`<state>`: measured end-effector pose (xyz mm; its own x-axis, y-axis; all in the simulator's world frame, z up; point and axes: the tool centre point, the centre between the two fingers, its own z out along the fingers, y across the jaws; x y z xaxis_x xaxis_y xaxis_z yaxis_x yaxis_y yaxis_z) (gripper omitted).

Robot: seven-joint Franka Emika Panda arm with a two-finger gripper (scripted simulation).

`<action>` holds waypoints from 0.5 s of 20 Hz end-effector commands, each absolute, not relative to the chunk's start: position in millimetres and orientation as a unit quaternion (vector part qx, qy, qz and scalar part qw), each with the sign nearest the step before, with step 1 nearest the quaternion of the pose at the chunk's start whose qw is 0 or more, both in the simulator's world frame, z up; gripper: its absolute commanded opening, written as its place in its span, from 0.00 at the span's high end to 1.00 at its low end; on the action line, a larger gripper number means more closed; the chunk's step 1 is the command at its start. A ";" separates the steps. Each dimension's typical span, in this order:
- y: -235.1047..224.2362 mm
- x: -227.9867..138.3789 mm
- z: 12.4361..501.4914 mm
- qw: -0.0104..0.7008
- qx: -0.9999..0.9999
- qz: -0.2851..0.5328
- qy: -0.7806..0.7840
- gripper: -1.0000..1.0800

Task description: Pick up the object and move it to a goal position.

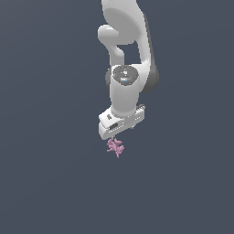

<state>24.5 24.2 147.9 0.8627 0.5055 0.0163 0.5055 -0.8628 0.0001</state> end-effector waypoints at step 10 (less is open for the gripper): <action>6.9 39.0 123.4 0.000 -0.916 -0.003 -0.401 0.04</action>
